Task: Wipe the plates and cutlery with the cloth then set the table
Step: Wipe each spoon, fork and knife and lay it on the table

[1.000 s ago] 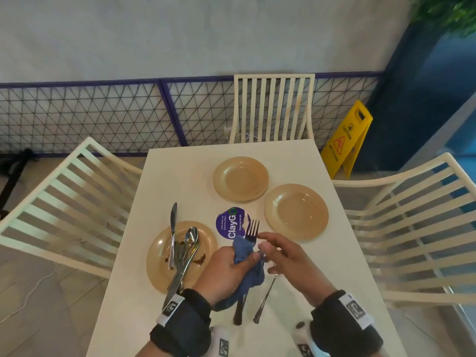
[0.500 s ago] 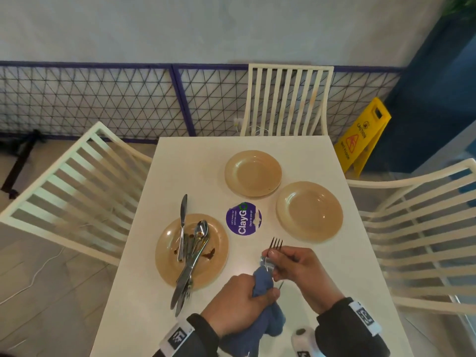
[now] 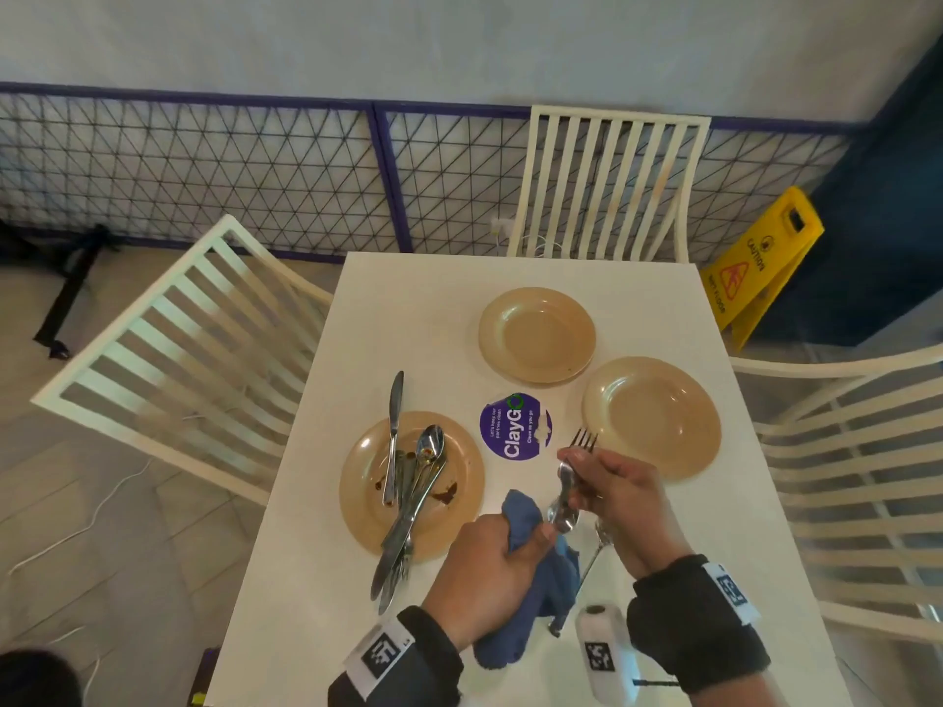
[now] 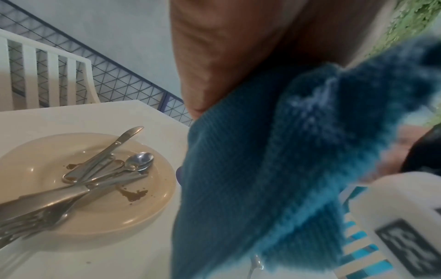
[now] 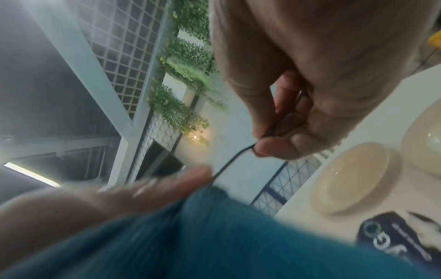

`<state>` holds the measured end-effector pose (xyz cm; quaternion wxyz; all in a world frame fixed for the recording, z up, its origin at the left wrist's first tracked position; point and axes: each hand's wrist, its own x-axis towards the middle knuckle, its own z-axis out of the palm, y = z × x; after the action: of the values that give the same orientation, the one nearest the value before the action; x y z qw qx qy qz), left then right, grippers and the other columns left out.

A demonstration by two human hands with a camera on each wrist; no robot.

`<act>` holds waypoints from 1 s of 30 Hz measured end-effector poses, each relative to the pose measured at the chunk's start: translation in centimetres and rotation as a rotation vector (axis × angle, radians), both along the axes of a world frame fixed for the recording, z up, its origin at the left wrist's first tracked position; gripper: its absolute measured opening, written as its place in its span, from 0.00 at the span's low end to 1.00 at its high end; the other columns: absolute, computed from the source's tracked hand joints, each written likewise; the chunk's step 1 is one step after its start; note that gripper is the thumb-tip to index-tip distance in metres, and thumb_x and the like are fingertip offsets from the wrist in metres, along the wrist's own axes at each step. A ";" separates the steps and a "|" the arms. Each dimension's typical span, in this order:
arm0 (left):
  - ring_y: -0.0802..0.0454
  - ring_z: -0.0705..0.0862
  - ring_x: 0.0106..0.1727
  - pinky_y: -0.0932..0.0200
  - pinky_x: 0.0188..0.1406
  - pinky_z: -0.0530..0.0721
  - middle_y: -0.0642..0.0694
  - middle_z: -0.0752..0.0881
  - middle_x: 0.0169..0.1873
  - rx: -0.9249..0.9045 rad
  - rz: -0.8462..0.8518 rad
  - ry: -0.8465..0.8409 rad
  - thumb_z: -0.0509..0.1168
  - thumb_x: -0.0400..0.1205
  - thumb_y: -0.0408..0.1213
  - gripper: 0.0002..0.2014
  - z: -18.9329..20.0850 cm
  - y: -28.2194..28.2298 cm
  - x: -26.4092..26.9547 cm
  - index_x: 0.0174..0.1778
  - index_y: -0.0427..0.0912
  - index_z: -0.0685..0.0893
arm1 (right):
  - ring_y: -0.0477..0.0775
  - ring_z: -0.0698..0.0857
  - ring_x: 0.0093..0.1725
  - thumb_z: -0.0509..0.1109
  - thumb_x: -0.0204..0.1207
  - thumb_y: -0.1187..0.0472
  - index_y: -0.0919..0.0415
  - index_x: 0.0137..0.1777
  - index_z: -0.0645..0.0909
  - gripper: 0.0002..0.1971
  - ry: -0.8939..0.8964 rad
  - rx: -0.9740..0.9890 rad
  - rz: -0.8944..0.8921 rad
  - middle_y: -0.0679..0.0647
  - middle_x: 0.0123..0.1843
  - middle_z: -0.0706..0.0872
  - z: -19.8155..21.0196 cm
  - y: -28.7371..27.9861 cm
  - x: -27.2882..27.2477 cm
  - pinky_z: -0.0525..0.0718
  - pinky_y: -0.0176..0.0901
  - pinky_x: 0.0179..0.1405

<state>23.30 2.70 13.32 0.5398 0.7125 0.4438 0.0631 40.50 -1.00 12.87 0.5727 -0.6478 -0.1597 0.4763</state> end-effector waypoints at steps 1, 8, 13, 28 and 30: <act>0.59 0.78 0.30 0.69 0.34 0.75 0.49 0.80 0.27 -0.001 0.025 -0.005 0.62 0.87 0.52 0.20 -0.1 0.1 -0.3 0.31 0.47 0.79 | 0.58 0.79 0.35 0.71 0.82 0.63 0.69 0.49 0.90 0.10 -0.009 -0.005 -0.031 0.66 0.39 0.84 0.2 0.3 0.7 0.82 0.51 0.40; 0.59 0.76 0.27 0.67 0.31 0.72 0.50 0.76 0.25 -0.001 0.052 -0.024 0.61 0.87 0.55 0.21 0.1 -0.5 0.4 0.29 0.50 0.75 | 0.59 0.80 0.33 0.75 0.79 0.63 0.69 0.42 0.91 0.09 -0.064 -0.067 0.038 0.62 0.33 0.87 0.3 0.9 -1.7 0.78 0.55 0.39; 0.55 0.79 0.30 0.61 0.37 0.76 0.50 0.78 0.26 -0.113 0.230 -0.050 0.62 0.86 0.54 0.20 -0.5 -0.2 -0.1 0.31 0.46 0.78 | 0.58 0.80 0.33 0.73 0.80 0.65 0.69 0.44 0.91 0.08 -0.045 -0.072 -0.007 0.64 0.35 0.87 1.0 1.3 -0.4 0.82 0.55 0.40; 0.60 0.71 0.24 0.69 0.27 0.66 0.54 0.74 0.19 -0.069 -0.016 -0.087 0.64 0.87 0.49 0.22 1.4 -1.6 1.0 0.27 0.45 0.74 | 0.57 0.86 0.33 0.71 0.82 0.65 0.70 0.47 0.90 0.08 -0.017 -0.011 -0.022 0.64 0.36 0.88 2.3 0.6 0.8 0.88 0.48 0.38; 0.60 0.72 0.24 0.69 0.28 0.67 0.53 0.73 0.20 -0.046 0.004 -0.081 0.63 0.88 0.46 0.21 1.5 -1.3 1.7 0.27 0.51 0.72 | 0.57 0.85 0.32 0.72 0.81 0.64 0.71 0.46 0.89 0.10 -0.011 -0.036 0.045 0.65 0.35 0.88 1.9 0.1 -0.1 0.83 0.53 0.38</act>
<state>25.00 1.36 14.86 0.5735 0.6957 0.4245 0.0827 40.37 -0.90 14.77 0.5492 -0.6568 -0.1686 0.4884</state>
